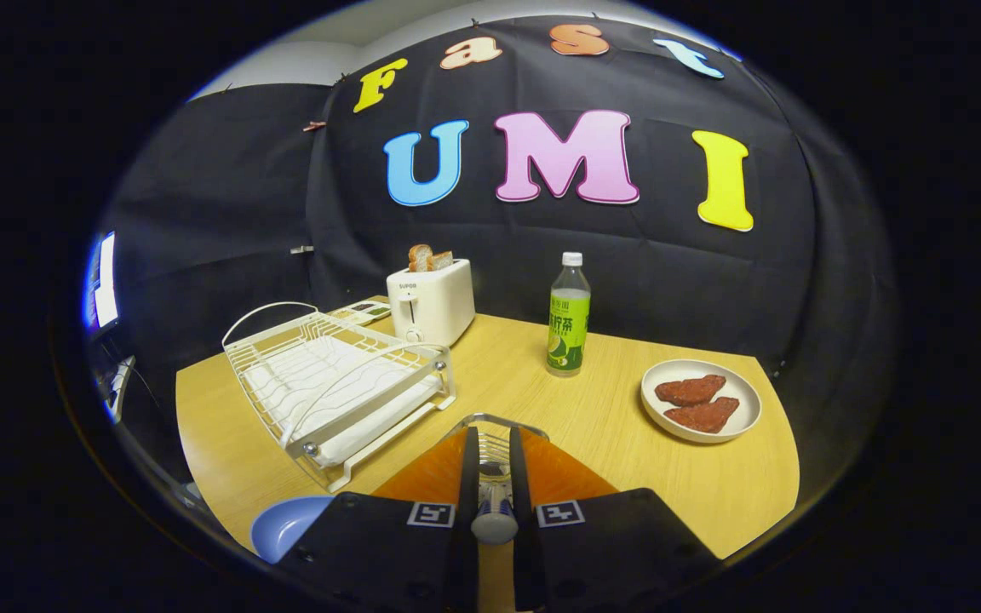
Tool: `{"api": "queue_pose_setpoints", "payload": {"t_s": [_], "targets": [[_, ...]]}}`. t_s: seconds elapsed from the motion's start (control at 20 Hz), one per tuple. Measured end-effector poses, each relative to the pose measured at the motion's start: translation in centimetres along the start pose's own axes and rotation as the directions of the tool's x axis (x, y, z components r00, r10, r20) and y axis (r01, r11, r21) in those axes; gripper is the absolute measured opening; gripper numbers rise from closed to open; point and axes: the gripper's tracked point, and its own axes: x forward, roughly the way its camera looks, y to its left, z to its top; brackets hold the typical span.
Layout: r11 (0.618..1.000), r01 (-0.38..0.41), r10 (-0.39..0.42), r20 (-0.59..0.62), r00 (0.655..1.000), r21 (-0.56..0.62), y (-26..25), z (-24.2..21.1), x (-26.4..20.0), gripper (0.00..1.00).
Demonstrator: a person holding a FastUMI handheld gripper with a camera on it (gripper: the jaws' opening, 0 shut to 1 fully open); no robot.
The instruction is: Take the plate from the dish rack, then take the spoon from the basket and place it into the plate.
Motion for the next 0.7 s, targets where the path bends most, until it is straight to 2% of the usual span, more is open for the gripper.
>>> {"api": "queue_pose_setpoints", "payload": {"t_s": [0.4,0.7], "targets": [[0.991,-0.132,0.132,0.040,0.990,0.010,3.9,5.2,-6.1,0.20],[0.969,-0.244,0.244,0.007,0.970,-0.023,8.3,4.6,-8.5,0.20]]}}
